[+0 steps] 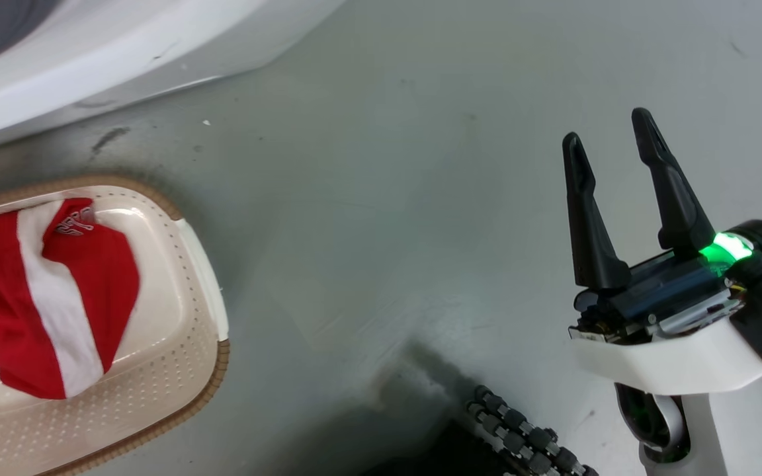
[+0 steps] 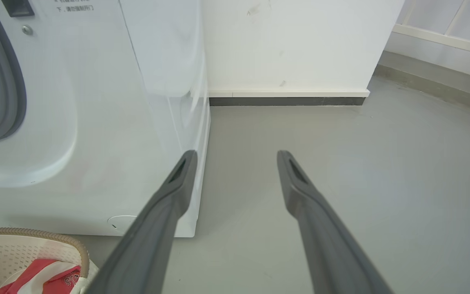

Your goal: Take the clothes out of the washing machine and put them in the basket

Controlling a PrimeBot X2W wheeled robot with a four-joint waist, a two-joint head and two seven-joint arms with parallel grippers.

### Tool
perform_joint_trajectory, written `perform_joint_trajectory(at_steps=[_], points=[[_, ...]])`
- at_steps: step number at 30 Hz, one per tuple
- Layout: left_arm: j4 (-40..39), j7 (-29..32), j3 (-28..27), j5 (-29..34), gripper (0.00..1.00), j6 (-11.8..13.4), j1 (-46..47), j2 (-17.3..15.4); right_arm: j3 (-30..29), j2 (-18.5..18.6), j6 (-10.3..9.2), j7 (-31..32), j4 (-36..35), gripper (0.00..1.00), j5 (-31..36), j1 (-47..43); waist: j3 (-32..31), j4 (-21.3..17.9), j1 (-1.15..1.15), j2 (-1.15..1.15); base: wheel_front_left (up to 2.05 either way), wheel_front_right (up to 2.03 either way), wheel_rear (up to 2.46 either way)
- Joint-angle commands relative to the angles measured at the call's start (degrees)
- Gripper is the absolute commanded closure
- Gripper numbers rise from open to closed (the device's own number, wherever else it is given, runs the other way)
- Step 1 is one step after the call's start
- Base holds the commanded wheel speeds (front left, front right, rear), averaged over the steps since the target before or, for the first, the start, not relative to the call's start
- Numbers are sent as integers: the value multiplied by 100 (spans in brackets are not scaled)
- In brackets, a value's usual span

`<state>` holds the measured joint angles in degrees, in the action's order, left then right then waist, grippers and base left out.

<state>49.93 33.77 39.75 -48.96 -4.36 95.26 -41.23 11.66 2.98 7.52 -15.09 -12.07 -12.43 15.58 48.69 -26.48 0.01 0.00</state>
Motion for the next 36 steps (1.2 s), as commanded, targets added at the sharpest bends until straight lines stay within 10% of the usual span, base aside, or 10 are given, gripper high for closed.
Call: perform_joint_trajectory(at_steps=[1,27,28,29,36], points=[[36,63,19,26,0,29,120,16,-11,-20,-6,-11,-28,0,-32,-50,70,-78,-1,0,0,0,0],[1191,216,499,16,0,-314,457,295,146,-19,-6,-11,-469,0,75,-350,353,-45,-1,0,4,4,4],[1195,187,518,11,24,-318,463,309,143,-19,-6,-11,-470,0,83,-346,355,-39,-1,0,0,0,0],[1192,155,529,-15,100,-319,463,321,140,-19,-6,-11,-470,0,79,-337,359,-35,-1,0,0,0,0],[966,-123,690,-163,100,-321,433,297,130,-18,-6,-11,-443,0,103,-242,359,-13,-1,0,0,0,0]])
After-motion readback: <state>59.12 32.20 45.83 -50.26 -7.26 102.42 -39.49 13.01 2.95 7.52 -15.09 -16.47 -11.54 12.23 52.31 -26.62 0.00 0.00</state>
